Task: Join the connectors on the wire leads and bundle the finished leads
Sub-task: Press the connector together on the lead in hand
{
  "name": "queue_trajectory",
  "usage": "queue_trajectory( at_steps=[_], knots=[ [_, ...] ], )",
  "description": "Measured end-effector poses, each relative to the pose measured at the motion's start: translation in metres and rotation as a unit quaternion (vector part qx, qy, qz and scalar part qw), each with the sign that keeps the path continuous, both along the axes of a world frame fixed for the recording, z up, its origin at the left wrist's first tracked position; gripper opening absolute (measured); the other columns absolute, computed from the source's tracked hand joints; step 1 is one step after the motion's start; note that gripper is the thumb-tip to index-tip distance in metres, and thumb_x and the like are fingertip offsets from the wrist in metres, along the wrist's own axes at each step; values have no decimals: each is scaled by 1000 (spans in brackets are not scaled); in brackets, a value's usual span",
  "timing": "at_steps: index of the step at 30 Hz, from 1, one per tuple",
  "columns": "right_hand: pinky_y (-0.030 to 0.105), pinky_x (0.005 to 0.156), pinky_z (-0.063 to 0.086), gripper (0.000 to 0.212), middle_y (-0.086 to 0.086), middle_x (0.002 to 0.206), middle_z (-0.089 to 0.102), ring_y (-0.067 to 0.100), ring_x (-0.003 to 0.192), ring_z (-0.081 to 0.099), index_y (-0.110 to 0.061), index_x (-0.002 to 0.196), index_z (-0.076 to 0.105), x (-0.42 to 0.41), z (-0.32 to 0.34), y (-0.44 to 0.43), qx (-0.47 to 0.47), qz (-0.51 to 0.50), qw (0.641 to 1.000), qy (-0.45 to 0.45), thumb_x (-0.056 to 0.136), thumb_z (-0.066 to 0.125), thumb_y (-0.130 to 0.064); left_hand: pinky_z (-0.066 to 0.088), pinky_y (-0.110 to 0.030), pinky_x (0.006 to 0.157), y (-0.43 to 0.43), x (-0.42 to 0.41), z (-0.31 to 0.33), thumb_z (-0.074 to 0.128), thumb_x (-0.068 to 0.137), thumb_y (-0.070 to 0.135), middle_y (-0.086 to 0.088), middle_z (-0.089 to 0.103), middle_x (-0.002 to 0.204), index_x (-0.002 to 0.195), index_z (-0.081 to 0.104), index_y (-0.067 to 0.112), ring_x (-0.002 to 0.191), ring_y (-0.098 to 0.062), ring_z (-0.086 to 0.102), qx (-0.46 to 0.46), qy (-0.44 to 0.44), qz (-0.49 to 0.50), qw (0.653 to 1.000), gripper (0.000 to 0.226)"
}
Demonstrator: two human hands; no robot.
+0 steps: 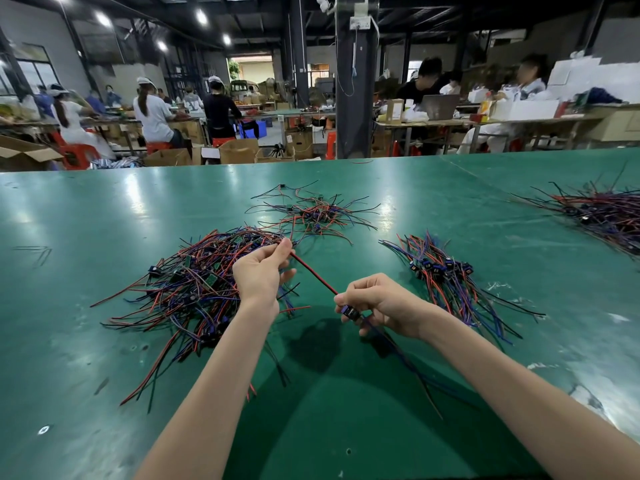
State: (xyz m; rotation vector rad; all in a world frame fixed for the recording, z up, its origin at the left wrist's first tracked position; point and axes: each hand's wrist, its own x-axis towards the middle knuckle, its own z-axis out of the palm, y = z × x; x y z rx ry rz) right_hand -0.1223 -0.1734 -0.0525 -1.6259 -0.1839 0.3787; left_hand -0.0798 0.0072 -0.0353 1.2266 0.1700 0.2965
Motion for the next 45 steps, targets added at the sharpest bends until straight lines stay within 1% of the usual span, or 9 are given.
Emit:
queue_trajectory(
  at_steps=[6, 10, 12, 24, 31, 34, 38, 41, 45],
  knots=[
    [24, 44, 48, 31, 10, 72, 67, 15, 58, 57, -14, 54, 65, -1, -1, -2, -11, -4, 1000, -6, 84, 68, -13, 47, -15, 43, 1, -1, 0, 70, 82, 18, 9, 63, 52, 72, 69, 9, 46, 0, 54, -24, 2, -49, 998, 14],
    [25, 46, 49, 30, 13, 77, 66, 22, 70, 56, -15, 54, 67, -1, -3, -1, -24, -10, 1000, -11, 84, 69, -13, 49, -16, 47, 0, -1, -2, 63, 88, 27, 4, 69, 75, 73, 70, 12, 67, -5, 59, 1, 17, -97, 995, 22],
    [25, 46, 49, 30, 11, 75, 66, 21, 69, 57, -15, 53, 67, -1, -3, -1, -23, -11, 1000, -14, 84, 68, -13, 50, -18, 47, -1, -1, -2, 60, 91, 29, 5, 69, 73, 72, 68, 13, 72, -8, 59, 6, 18, -106, 994, 26],
    [26, 46, 49, 29, 11, 74, 67, 22, 69, 57, -14, 56, 69, -1, -5, -1, -25, 6, 999, -21, 84, 68, -11, 48, -17, 47, -4, -2, -6, 59, 92, 32, 9, 65, 64, 71, 65, 14, 62, -4, 56, 35, -1, -106, 994, 28],
    [23, 44, 47, 21, 3, 69, 65, 9, 57, 54, -11, 65, 66, 2, -2, -1, 14, -45, 998, -40, 86, 67, -15, 48, -15, 50, -19, -9, -10, 64, 86, 34, 6, 67, 92, 105, 62, 15, 68, -3, 56, 68, 17, -178, 982, 27],
    [22, 42, 47, 17, 3, 66, 64, 7, 54, 54, -6, 72, 65, 3, -2, -1, 30, -72, 996, -48, 87, 66, -14, 46, -13, 53, -30, -15, -17, 66, 87, 26, 3, 69, 88, 103, 66, 13, 71, -4, 57, 124, 15, -224, 966, 21],
    [20, 48, 49, 12, 2, 68, 67, 5, 57, 60, -5, 80, 67, 6, -3, -2, 76, -129, 988, -50, 87, 65, -14, 49, -15, 54, -38, -22, -22, 61, 91, 22, 2, 68, 78, 94, 69, 9, 70, -5, 62, 123, 6, -263, 957, 15],
    [19, 54, 50, 3, 3, 68, 68, 10, 58, 62, -6, 82, 67, 11, -2, -3, 133, -182, 973, -43, 84, 66, -7, 53, -18, 57, -43, -25, -23, 61, 91, 18, -7, 65, 83, 97, 67, 5, 75, -12, 59, 114, 12, -284, 952, 16],
    [23, 64, 43, 3, 1, 69, 65, 12, 65, 55, -9, 80, 68, 12, -1, -7, 139, -184, 973, -11, 78, 69, -8, 54, -18, 58, -50, -30, -24, 60, 91, 13, -7, 64, 80, 98, 65, 1, 63, -10, 59, 89, 27, -288, 953, 15]
  ],
)
